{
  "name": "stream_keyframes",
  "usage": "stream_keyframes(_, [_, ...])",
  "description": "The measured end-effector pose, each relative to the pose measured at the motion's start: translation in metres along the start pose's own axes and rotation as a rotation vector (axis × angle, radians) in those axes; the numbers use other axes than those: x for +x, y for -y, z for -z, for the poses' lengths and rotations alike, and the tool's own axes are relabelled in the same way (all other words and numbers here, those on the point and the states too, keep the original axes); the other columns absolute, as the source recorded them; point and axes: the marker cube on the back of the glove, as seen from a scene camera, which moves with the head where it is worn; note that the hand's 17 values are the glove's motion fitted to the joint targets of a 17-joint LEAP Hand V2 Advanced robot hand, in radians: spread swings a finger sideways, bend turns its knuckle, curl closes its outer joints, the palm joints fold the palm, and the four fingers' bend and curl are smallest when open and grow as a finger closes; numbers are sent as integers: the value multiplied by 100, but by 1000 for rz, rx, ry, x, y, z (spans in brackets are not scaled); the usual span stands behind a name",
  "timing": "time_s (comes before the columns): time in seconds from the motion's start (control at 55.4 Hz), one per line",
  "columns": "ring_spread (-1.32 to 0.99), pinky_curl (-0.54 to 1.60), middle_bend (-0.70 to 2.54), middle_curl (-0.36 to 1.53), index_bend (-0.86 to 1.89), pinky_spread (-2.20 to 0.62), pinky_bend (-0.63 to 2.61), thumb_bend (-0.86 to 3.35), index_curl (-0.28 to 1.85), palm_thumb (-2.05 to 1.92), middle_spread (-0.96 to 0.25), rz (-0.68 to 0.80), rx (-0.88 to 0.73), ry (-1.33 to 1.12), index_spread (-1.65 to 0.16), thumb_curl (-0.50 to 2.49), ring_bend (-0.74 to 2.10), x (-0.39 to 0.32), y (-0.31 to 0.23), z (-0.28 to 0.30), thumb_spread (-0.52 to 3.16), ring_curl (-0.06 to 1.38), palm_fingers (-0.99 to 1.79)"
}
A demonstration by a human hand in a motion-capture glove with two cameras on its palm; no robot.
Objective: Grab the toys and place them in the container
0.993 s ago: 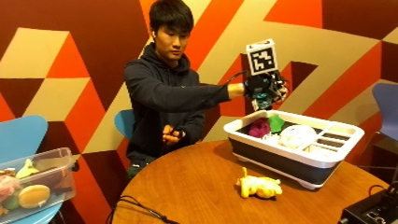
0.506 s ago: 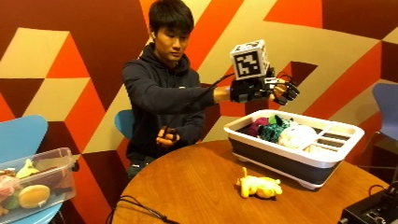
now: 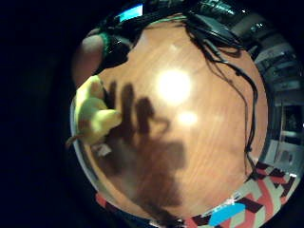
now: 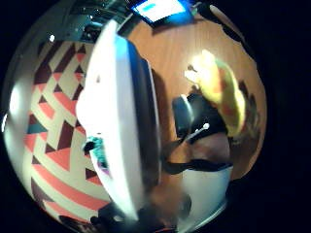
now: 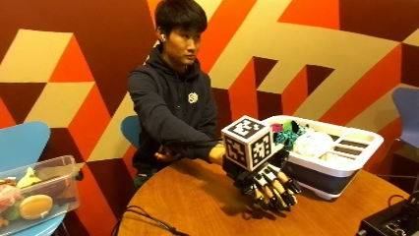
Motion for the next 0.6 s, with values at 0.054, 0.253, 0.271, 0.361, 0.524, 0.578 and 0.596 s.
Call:
stream_keyframes(0.054, [-17, 41, 49, 56, 6, -4, 92, 13, 48, 23, -7, 15, -19, -69, -27, 49, 83, -1, 3, -9, 158, 43, 18])
stream_keyframes(0.253, [-24, 45, 79, 62, -10, -30, 114, 27, 22, 56, -9, 28, -49, -197, -26, 54, 139, 5, -5, -14, 154, 54, 77])
stream_keyframes(0.271, [-24, 45, 85, 63, -9, -31, 115, 29, 20, 59, -9, 24, -61, -201, -26, 55, 140, 7, -7, -14, 154, 54, 80])
stream_keyframes(0.361, [-25, 47, 91, 65, 3, -36, 118, 31, 16, 68, -11, 7, -114, -233, -26, 58, 143, 23, -19, -12, 149, 56, 82])
stream_keyframes(0.524, [-29, 49, 87, 66, 12, -39, 123, 28, 13, 73, -14, -43, -136, -148, -19, 65, 151, 62, -45, -5, 136, 56, 95])
stream_keyframes(0.578, [-29, 51, 85, 68, 14, -40, 126, 27, 13, 75, -14, -39, -120, -71, -18, 68, 152, 64, -54, 5, 132, 57, 96])
stream_keyframes(0.596, [-30, 54, 84, 68, 16, -40, 132, 27, 13, 75, -15, -30, -111, -48, -18, 69, 152, 64, -57, 10, 131, 57, 97])
